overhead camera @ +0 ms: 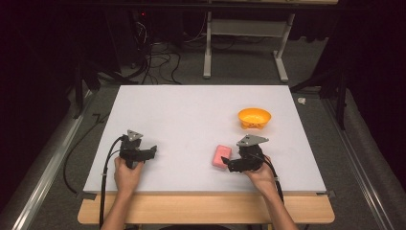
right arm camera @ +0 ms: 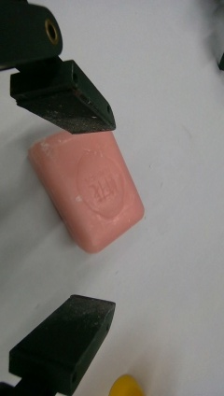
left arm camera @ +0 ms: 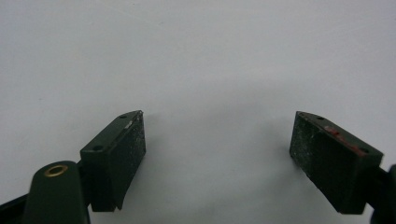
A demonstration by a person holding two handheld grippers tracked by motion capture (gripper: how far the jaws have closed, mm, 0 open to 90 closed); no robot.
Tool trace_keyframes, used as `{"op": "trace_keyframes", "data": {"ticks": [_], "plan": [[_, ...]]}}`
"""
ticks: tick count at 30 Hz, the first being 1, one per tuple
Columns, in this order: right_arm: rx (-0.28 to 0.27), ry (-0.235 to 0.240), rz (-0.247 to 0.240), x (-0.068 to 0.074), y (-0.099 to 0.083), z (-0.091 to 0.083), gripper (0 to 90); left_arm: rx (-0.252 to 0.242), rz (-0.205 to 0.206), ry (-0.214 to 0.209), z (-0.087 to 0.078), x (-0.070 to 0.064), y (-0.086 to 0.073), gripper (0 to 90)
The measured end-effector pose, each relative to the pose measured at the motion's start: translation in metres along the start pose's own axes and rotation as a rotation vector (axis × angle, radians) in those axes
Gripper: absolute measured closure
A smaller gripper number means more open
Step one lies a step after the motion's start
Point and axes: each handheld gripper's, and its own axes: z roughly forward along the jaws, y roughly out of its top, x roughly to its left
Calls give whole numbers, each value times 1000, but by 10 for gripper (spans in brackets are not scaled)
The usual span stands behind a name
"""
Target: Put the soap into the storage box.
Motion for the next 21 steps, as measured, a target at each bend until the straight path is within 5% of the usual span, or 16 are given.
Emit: {"op": "trace_keyframes", "data": {"ticks": [21], "plan": [[46, 54, -66, 7, 3, 25, 114, 0, 0, 0, 0, 0, 0, 187]]}}
